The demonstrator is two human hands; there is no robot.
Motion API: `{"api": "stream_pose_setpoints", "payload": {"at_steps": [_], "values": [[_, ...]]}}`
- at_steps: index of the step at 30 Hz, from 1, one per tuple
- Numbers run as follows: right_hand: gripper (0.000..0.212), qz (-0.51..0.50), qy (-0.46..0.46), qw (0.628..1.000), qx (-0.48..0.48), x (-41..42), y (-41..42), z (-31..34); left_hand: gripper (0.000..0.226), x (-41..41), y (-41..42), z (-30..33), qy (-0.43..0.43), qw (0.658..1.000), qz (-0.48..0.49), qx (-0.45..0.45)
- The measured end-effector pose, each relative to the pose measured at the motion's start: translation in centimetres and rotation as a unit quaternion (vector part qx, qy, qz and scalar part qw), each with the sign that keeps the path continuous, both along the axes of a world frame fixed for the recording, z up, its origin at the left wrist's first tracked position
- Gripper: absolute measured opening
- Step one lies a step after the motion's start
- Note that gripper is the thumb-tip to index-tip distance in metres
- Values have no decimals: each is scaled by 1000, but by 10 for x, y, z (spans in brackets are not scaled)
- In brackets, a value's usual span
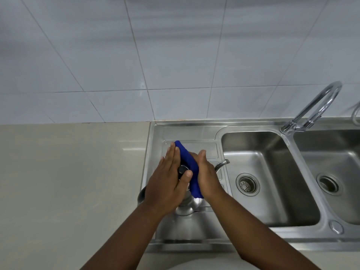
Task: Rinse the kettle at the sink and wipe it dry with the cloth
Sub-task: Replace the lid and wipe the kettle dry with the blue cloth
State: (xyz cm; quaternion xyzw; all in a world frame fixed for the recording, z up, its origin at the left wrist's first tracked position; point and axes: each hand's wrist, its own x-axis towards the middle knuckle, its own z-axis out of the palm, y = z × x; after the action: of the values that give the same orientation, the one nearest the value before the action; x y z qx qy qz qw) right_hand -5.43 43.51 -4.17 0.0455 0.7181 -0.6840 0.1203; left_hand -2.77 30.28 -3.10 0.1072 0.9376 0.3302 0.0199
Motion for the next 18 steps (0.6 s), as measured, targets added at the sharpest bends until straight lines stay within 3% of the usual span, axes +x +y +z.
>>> {"api": "stream_pose_setpoints", "payload": {"at_steps": [4,8,14,18], "values": [[89,-45,-36,998,-40,1,1,-11,78,-11,0,-2,6,999,-1,-41],[81,-97,31,994,-37,48,-14,-29,89,-18,5,-6,10,991,52,-121],[84,-43,76,994,68,87,-37,-22,86,-20,3,-11,16,997,73,-35],[76,-41,-34,997,-47,23,-21,9,69,-19,1,-11,33,998,52,-23]]}}
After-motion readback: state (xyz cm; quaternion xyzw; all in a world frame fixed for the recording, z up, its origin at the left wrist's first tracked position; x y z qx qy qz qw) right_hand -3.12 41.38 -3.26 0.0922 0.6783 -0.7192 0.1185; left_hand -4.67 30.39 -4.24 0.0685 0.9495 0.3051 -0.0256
